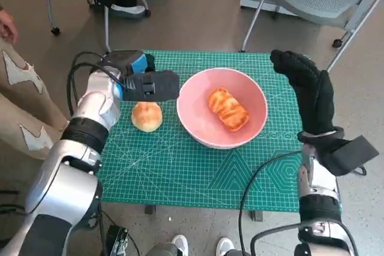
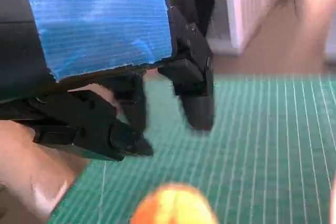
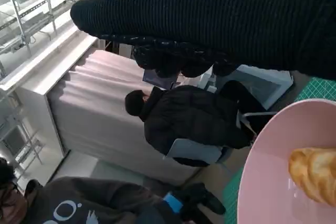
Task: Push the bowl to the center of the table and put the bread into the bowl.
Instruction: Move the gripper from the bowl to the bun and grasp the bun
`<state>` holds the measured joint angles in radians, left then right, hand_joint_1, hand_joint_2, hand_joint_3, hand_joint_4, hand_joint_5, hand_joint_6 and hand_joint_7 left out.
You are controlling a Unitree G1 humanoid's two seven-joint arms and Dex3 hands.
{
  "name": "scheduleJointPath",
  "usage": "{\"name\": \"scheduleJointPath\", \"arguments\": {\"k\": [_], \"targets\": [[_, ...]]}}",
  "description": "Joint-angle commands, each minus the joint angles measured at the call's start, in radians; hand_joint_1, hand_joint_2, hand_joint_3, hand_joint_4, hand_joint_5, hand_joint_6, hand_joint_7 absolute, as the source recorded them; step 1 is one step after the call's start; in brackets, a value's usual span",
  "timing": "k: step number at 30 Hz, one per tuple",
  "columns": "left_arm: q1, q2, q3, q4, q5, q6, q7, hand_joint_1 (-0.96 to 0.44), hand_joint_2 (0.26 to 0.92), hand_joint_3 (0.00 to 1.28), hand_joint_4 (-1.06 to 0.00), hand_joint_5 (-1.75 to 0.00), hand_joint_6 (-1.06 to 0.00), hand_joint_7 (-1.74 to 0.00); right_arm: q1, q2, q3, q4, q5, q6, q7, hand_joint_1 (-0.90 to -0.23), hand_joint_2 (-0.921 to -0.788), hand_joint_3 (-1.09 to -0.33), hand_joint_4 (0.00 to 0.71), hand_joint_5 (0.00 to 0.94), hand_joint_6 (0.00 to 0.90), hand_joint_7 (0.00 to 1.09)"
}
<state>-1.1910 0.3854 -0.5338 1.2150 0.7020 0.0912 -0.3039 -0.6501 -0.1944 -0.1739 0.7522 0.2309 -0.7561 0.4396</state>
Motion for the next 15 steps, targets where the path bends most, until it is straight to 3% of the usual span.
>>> {"name": "scheduleJointPath", "arguments": {"k": [1, 6, 15], "targets": [[-0.013, 0.001, -0.014, 0.013, -0.006, 0.012, -0.155, -0.48, 0.707, 0.02, -0.06, -0.08, -0.14, -0.11, 0.003, 0.006, 0.004, 0.018, 0.000, 0.004, 0.012, -0.652, -0.921, -0.859, 0.156, 0.000, 0.033, 0.42], [0.013, -0.002, -0.024, -0.005, 0.005, 0.020, -0.155, -0.62, 0.702, 0.01, -0.01, -0.01, -0.10, -0.03, 0.001, 0.010, 0.004, 0.019, 0.002, 0.006, 0.013, -0.653, -0.921, -0.859, 0.156, 0.000, 0.031, 0.43], [0.059, -0.014, -0.034, -0.022, 0.007, 0.028, -0.110, -0.58, 0.696, 0.00, 0.00, 0.00, -0.09, -0.01, 0.001, 0.012, 0.001, 0.022, 0.007, 0.008, 0.018, -0.654, -0.921, -0.859, 0.156, 0.000, 0.028, 0.43]]}}
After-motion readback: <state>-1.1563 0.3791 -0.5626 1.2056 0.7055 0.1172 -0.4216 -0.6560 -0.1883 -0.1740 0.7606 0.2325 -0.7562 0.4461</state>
